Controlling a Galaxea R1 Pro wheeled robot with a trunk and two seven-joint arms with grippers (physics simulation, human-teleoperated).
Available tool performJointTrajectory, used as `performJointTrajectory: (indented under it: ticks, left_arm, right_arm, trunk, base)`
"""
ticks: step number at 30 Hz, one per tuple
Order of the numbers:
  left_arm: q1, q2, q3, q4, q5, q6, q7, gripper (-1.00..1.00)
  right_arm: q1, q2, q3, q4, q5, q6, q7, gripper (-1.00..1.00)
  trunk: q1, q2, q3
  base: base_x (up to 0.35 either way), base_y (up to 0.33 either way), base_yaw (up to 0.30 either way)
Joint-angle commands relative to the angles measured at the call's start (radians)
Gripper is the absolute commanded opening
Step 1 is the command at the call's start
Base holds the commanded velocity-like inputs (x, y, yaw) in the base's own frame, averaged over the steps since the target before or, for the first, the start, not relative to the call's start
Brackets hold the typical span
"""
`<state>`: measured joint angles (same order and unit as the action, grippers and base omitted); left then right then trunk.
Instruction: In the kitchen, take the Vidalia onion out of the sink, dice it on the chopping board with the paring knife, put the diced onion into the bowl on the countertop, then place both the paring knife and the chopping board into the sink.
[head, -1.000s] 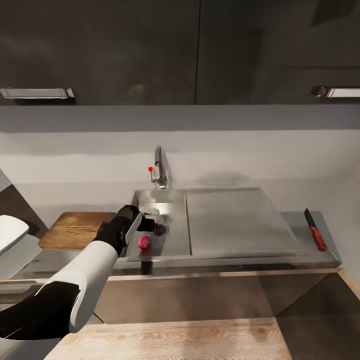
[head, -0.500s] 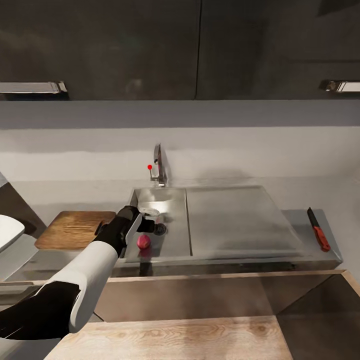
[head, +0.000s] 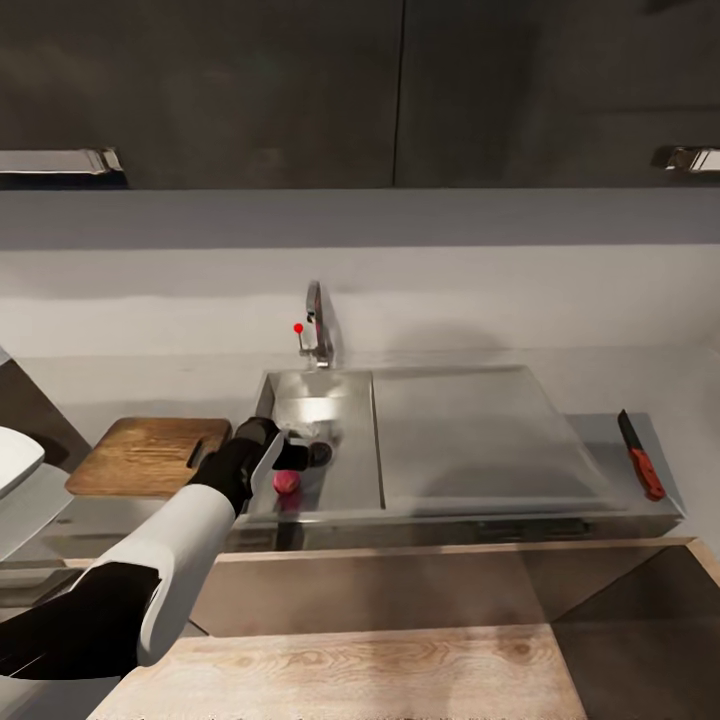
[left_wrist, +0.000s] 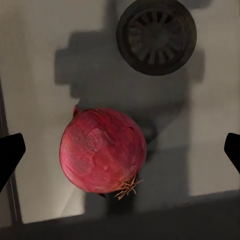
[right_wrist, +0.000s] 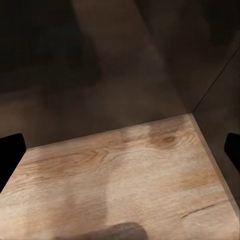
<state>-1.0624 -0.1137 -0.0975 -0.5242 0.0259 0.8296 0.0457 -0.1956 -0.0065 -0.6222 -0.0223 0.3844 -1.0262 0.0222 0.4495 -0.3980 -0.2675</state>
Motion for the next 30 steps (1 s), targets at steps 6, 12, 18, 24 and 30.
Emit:
performJointTrajectory:
  ticks: [6,12,18,24,30]
  left_arm:
    - [-0.001,0.002,-0.004,0.031,0.003,-0.057,0.005,1.00]
    - [-0.001,0.002,-0.004,0.033,0.002,-0.059,0.005,1.00]
    - [-0.001,0.002,-0.004,0.033,0.001,-0.060,0.006,1.00]
    - [-0.001,0.015,-0.004,0.033,0.001,-0.060,0.007,1.00]
    - [-0.001,0.017,-0.004,0.033,0.000,-0.060,0.008,1.00]
  right_arm:
    - [-0.001,0.000,-0.009,0.001,0.007,-0.003,0.002,1.00]
    - [-0.001,0.000,-0.009,0.001,0.007,-0.003,0.002,1.00]
    - [-0.001,0.000,-0.008,0.001,0.007,-0.003,0.002,1.00]
    - [-0.001,0.001,-0.008,0.001,0.007,-0.003,0.001,1.00]
    - [-0.001,0.000,-0.008,0.001,0.007,-0.003,0.001,1.00]
  trunk:
    - [0.000,-0.002,-0.011]
    - [0.000,-0.002,-0.020]
    - [0.000,-0.002,-0.029]
    - [0.000,-0.002,-0.039]
    - [0.000,-0.002,-0.048]
  base:
    - [0.000,0.000,0.000]
    - [0.000,0.000,0.000]
    - [0.000,0.000,0.000]
    - [0.000,0.000,0.000]
    - [0.000,0.000,0.000]
